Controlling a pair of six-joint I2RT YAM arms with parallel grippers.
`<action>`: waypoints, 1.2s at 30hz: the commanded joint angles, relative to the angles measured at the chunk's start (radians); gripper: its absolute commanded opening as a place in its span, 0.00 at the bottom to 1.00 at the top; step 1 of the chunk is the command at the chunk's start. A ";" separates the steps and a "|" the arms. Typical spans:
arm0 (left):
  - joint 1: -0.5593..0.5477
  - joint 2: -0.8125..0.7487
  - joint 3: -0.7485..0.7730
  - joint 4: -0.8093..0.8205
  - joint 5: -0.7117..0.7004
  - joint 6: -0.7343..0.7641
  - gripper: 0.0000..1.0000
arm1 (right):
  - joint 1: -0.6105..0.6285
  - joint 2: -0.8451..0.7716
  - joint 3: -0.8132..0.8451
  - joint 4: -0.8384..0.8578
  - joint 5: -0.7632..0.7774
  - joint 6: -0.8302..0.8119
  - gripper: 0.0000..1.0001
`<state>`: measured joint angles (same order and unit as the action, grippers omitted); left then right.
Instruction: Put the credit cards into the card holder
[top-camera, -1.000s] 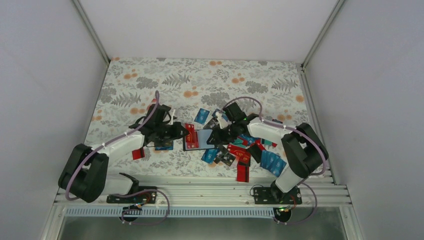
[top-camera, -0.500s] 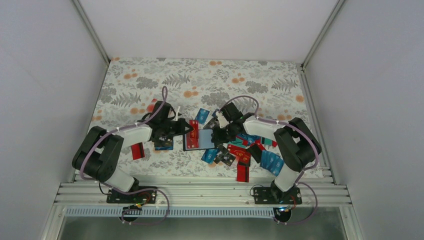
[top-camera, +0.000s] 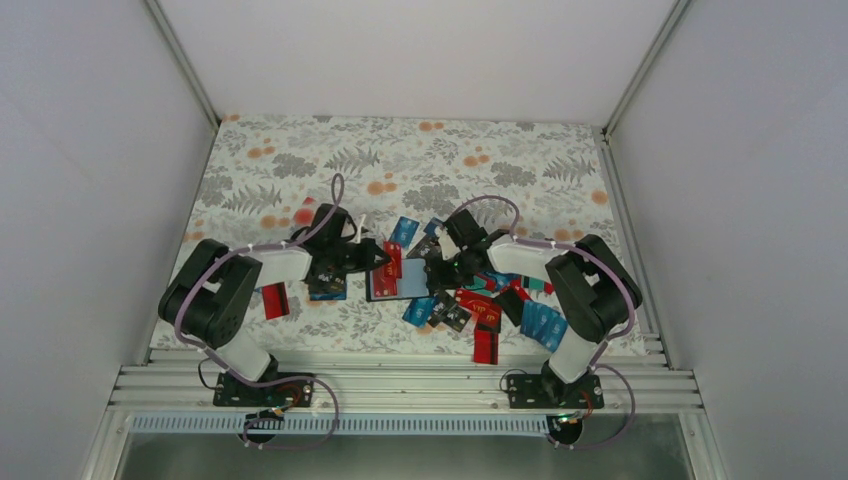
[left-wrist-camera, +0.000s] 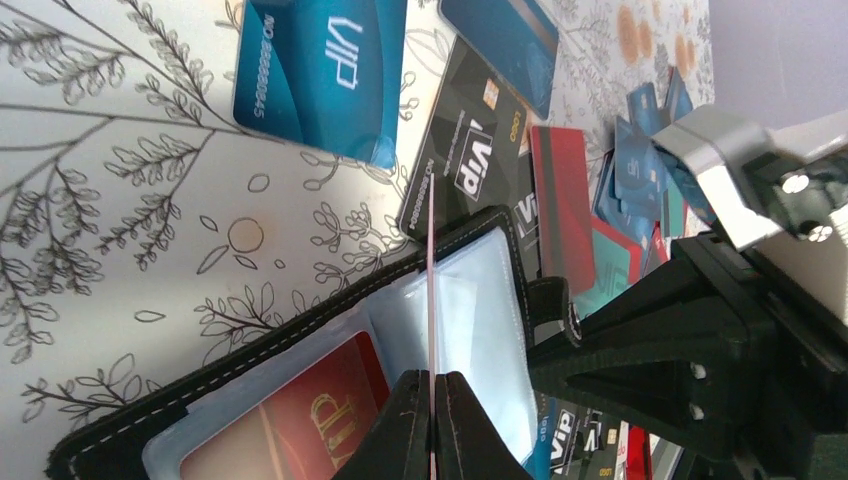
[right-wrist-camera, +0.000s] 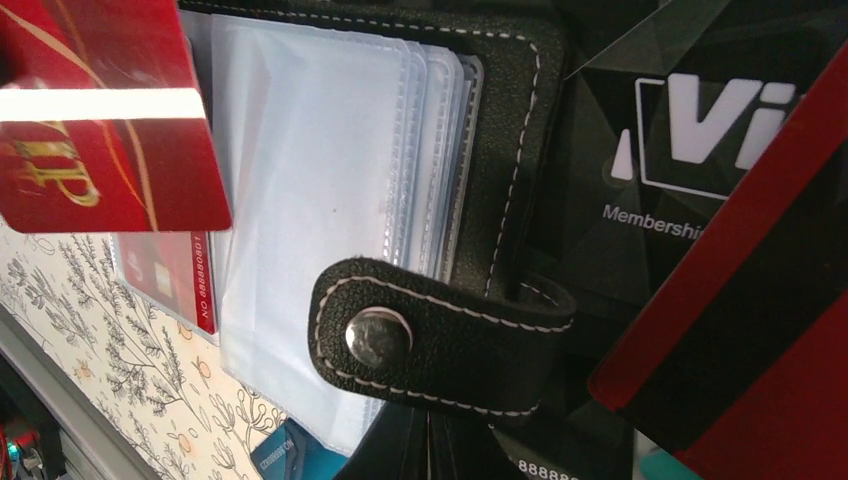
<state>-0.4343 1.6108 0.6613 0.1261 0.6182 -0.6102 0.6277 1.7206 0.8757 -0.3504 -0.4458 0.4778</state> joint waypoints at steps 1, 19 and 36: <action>-0.021 0.026 0.011 0.034 -0.007 0.015 0.02 | -0.002 -0.005 -0.027 0.019 0.023 0.007 0.04; -0.070 0.006 -0.084 0.090 -0.023 -0.161 0.02 | 0.000 -0.011 -0.039 0.036 -0.011 0.027 0.04; -0.096 0.045 0.016 -0.101 0.006 -0.182 0.02 | -0.001 -0.013 -0.036 0.038 -0.025 0.023 0.04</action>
<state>-0.5220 1.6279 0.6380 0.1074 0.6159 -0.8230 0.6231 1.7138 0.8562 -0.3202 -0.4648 0.4976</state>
